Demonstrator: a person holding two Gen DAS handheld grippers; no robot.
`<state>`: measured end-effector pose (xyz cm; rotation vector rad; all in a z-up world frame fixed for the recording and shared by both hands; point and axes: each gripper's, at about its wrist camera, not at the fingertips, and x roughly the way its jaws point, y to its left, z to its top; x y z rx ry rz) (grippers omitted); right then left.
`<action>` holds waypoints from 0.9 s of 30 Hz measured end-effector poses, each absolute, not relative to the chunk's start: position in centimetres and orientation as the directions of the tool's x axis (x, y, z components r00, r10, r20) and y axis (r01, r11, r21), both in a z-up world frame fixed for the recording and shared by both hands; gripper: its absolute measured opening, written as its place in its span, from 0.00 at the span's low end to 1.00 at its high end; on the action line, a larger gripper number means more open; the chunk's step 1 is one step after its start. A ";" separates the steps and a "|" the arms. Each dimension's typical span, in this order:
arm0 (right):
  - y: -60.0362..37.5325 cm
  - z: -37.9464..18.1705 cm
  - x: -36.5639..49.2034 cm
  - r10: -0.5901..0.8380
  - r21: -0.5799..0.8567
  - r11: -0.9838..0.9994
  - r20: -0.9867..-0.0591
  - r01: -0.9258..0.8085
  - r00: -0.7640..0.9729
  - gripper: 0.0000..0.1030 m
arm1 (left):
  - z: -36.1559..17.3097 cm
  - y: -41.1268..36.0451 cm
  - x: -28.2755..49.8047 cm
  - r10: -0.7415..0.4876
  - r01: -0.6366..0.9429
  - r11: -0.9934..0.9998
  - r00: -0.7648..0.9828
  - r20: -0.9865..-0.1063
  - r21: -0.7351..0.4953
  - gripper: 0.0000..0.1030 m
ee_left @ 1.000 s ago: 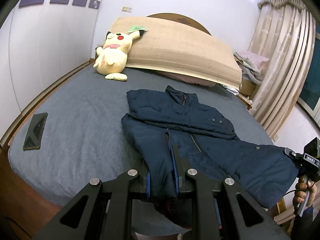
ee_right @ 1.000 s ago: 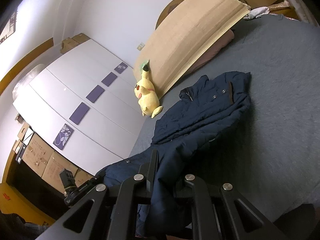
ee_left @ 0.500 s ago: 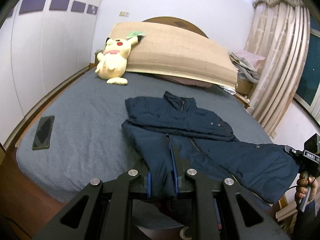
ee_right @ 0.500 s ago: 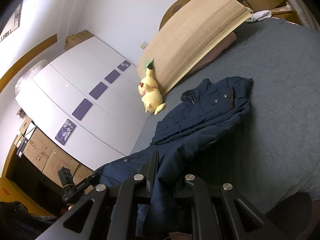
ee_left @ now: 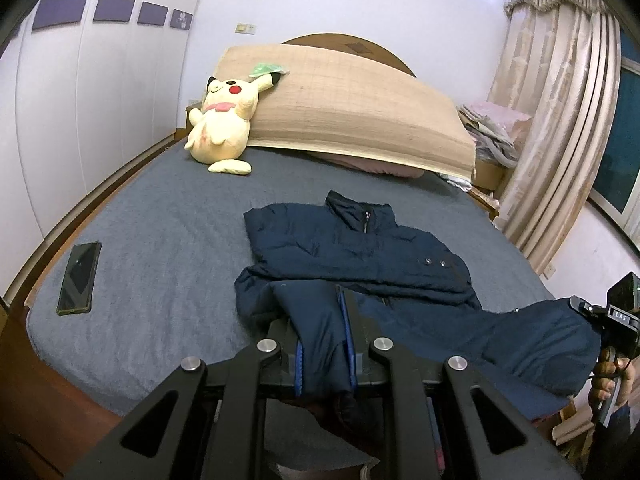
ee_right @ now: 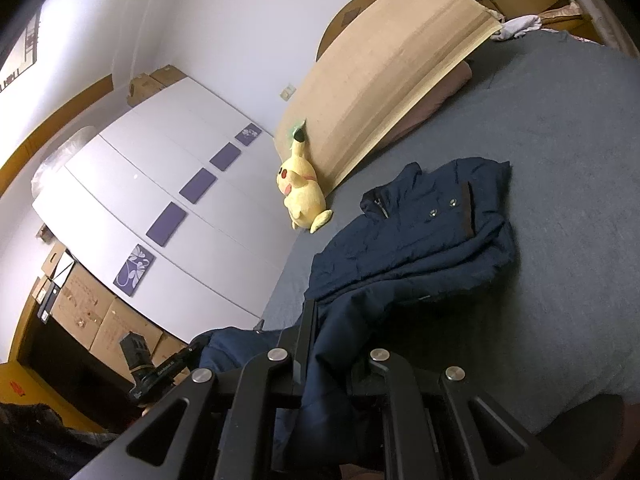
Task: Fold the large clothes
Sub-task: 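Lift the held hem with both grippers and carry it toward the collar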
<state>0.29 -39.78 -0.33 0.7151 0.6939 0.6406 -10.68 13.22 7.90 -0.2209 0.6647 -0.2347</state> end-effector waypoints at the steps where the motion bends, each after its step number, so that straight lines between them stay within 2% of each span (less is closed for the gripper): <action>1: -39.8 -0.2 0.6 0.721 0.757 0.589 -0.333 -0.283 0.608 0.11 | 8.0 13.3 -10.2 -0.283 0.141 0.950 0.767 -0.576 -0.279 0.16; 12: -39.4 -0.1 5.3 0.707 0.782 0.561 -0.281 -0.273 0.649 0.10 | 9.0 12.2 -6.2 -0.271 0.127 0.949 0.791 -0.548 -0.287 0.16; 27: -39.0 -0.7 12.1 0.648 0.783 0.593 -0.323 -0.190 0.690 0.10 | 9.1 11.3 -0.7 -0.242 0.080 0.950 0.795 -0.556 -0.300 0.15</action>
